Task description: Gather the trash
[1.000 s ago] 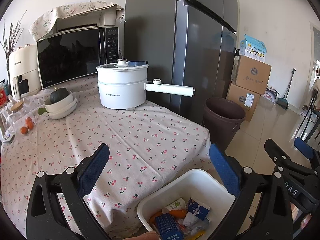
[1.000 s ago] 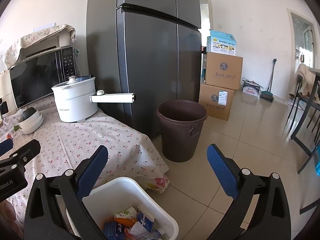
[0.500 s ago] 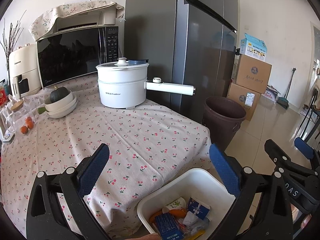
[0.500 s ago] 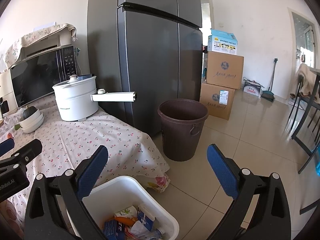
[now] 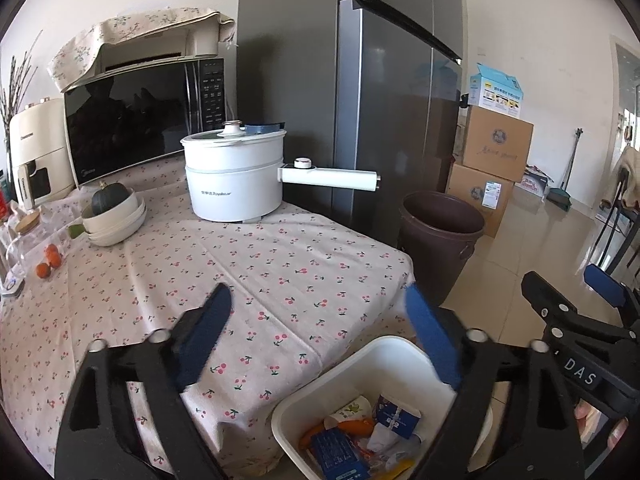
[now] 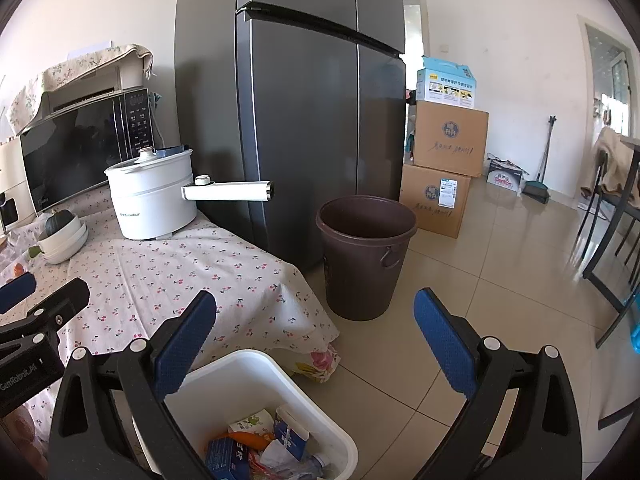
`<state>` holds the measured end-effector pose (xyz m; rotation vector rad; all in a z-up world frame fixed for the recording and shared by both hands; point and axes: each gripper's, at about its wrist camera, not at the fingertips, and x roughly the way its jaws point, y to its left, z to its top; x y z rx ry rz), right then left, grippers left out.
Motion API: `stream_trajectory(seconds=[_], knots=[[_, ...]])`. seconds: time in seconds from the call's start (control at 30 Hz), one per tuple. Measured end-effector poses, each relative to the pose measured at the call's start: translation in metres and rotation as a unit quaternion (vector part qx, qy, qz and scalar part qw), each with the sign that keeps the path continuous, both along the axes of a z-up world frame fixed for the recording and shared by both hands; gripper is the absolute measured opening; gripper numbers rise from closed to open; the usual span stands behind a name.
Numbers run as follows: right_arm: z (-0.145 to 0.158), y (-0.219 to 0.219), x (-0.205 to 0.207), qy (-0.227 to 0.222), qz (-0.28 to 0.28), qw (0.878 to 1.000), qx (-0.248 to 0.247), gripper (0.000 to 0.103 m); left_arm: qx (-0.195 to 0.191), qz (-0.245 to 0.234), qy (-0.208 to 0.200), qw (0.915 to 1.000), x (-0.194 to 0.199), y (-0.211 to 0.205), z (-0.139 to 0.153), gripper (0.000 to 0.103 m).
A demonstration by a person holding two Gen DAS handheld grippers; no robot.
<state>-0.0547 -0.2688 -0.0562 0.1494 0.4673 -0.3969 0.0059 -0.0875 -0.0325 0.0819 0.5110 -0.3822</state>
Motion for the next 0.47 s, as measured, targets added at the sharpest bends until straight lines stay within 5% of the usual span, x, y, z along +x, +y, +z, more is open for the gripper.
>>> stream_trajectory(seconds=[0.17, 0.3, 0.47], knots=[[0.0004, 0.0000, -0.0001, -0.001, -0.001, 1.000, -0.001, 0.096, -0.009, -0.005, 0.012, 0.9999, 0.0035, 0.0017, -0.0011, 0.070], [0.0017, 0.0002, -0.0011, -0.006, 0.000, 1.000, -0.005, 0.096, 0.002, 0.005, 0.004, 1.0000, 0.0015, -0.0008, 0.0016, 0.092], [0.0036, -0.0002, -0.0031, -0.011, -0.004, 1.000, -0.013, 0.096, 0.011, 0.019, 0.003, 0.9998, 0.0004, -0.0025, 0.0021, 0.096]])
